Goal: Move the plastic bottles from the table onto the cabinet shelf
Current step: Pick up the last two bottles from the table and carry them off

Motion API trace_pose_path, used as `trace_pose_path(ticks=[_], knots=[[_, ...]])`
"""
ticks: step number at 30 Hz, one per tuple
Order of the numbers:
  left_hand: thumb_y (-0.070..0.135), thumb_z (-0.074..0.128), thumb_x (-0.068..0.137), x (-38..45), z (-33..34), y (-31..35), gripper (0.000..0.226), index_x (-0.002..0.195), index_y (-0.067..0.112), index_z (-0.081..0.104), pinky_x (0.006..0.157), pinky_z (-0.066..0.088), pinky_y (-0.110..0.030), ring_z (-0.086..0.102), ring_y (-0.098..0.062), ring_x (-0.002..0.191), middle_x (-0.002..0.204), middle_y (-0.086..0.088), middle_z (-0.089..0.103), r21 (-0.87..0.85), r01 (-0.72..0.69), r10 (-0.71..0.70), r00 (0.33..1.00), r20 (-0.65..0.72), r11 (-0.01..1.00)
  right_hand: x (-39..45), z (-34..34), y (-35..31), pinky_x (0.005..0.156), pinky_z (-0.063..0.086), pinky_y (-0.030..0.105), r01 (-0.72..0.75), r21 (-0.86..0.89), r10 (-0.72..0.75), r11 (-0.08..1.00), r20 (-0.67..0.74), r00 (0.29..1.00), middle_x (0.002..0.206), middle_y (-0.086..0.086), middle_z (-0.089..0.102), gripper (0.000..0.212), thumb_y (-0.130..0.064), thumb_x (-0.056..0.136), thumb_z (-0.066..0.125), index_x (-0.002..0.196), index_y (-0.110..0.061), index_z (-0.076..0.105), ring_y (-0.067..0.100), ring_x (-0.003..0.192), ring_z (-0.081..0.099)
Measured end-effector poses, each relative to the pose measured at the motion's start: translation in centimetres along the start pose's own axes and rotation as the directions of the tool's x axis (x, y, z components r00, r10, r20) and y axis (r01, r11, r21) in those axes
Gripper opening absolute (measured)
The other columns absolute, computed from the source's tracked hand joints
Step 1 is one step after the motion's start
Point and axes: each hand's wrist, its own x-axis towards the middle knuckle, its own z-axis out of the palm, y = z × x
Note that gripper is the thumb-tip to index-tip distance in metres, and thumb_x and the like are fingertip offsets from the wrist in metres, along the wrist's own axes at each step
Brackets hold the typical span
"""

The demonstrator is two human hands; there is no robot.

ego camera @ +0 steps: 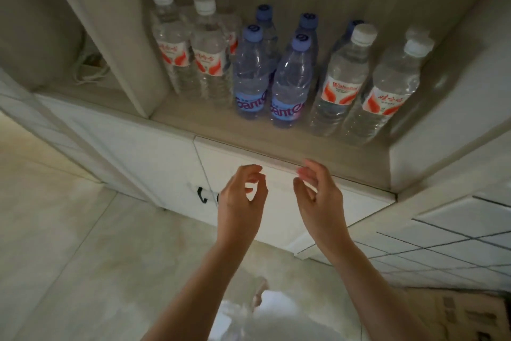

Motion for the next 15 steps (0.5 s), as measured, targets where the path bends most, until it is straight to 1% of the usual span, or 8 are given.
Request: trace_pose_path(ticks=[3, 5, 6, 9, 11, 13, 15], knots=[[0.009, 0.062, 0.09, -2.0, -4.6, -2.7, 0.02, 0.105, 0.022, 0.065, 0.077, 0.058, -0.028, 0.068, -0.006, 0.084, 0.091, 0.008, 0.072, 0.009, 0.098, -0.097, 0.993, -0.069, 0.995, -1.9, 3.3, -1.2, 0.094, 0.047, 0.018, 0.048, -0.038, -0.043, 0.998, 0.132, 0.99, 0.12, -0.008, 0.062, 0.035, -0.022, 0.095, 0.057, 0.129, -0.018, 0.054, -0.001, 0.104, 0.056], [0.009, 0.062, 0.089, -4.0, -8.5, -4.6, 0.023, 0.102, 0.028, 0.064, 0.075, 0.056, -0.025, 0.068, -0.005, 0.082, 0.09, 0.012, 0.072, 0.019, 0.16, -0.156, 0.979, -0.133, 0.987, -3.6, 6.0, -2.5, 0.088, 0.044, 0.01, 0.085, -0.058, -0.069, 0.995, 0.231, 0.971, 0.116, -0.01, 0.061, 0.032, -0.025, 0.095, 0.056, 0.127, -0.02, 0.054, -0.002, 0.101, 0.056], [0.009, 0.062, 0.089, -5.1, -10.3, -5.4, 0.025, 0.101, 0.031, 0.062, 0.074, 0.055, -0.022, 0.068, -0.005, 0.081, 0.088, 0.014, 0.072, 0.033, 0.188, -0.18, 0.971, -0.156, 0.982, -4.4, 7.1, -3.0, 0.087, 0.046, 0.01, 0.102, -0.057, -0.083, 0.993, 0.271, 0.959, 0.114, -0.009, 0.062, 0.03, -0.024, 0.095, 0.056, 0.125, -0.019, 0.055, 0.0, 0.1, 0.057], [0.007, 0.064, 0.088, -9.4, -16.6, -7.9, 0.029, 0.099, 0.033, 0.063, 0.066, 0.05, -0.011, 0.067, -0.002, 0.074, 0.083, 0.019, 0.071, 0.044, 0.304, -0.285, 0.927, -0.244, 0.952, -8.1, 11.6, -5.2, 0.092, 0.052, 0.022, 0.142, -0.014, -0.123, 0.99, 0.414, 0.902, 0.106, -0.007, 0.065, 0.024, -0.017, 0.095, 0.057, 0.118, -0.017, 0.059, 0.004, 0.098, 0.062], [0.005, 0.064, 0.087, -13.1, -21.3, -9.6, 0.03, 0.099, 0.032, 0.064, 0.063, 0.046, -0.005, 0.067, -0.002, 0.074, 0.081, 0.018, 0.072, 0.027, 0.389, -0.362, 0.878, -0.312, 0.921, -11.6, 15.0, -7.0, 0.092, 0.052, 0.025, 0.175, 0.002, -0.149, 0.985, 0.526, 0.837, 0.103, -0.007, 0.066, 0.023, -0.014, 0.093, 0.058, 0.116, -0.017, 0.06, 0.005, 0.099, 0.063], [0.004, 0.064, 0.087, -16.8, -25.4, -11.2, 0.03, 0.099, 0.031, 0.065, 0.063, 0.046, -0.004, 0.066, 0.0, 0.075, 0.079, 0.018, 0.072, 0.007, 0.458, -0.424, 0.827, -0.369, 0.889, -15.3, 18.2, -8.6, 0.092, 0.052, 0.027, 0.211, 0.012, -0.171, 0.977, 0.63, 0.757, 0.104, -0.006, 0.066, 0.025, -0.015, 0.093, 0.058, 0.118, -0.017, 0.059, 0.005, 0.1, 0.063], [0.003, 0.065, 0.087, -20.3, -28.9, -12.4, 0.028, 0.1, 0.027, 0.067, 0.063, 0.048, -0.005, 0.068, 0.001, 0.074, 0.078, 0.017, 0.072, -0.01, 0.5, -0.453, 0.777, -0.436, 0.866, -18.9, 21.3, -10.2, 0.093, 0.052, 0.03, 0.248, 0.028, -0.194, 0.968, 0.711, 0.675, 0.106, -0.003, 0.066, 0.026, -0.015, 0.093, 0.057, 0.12, -0.015, 0.058, 0.007, 0.1, 0.062]])
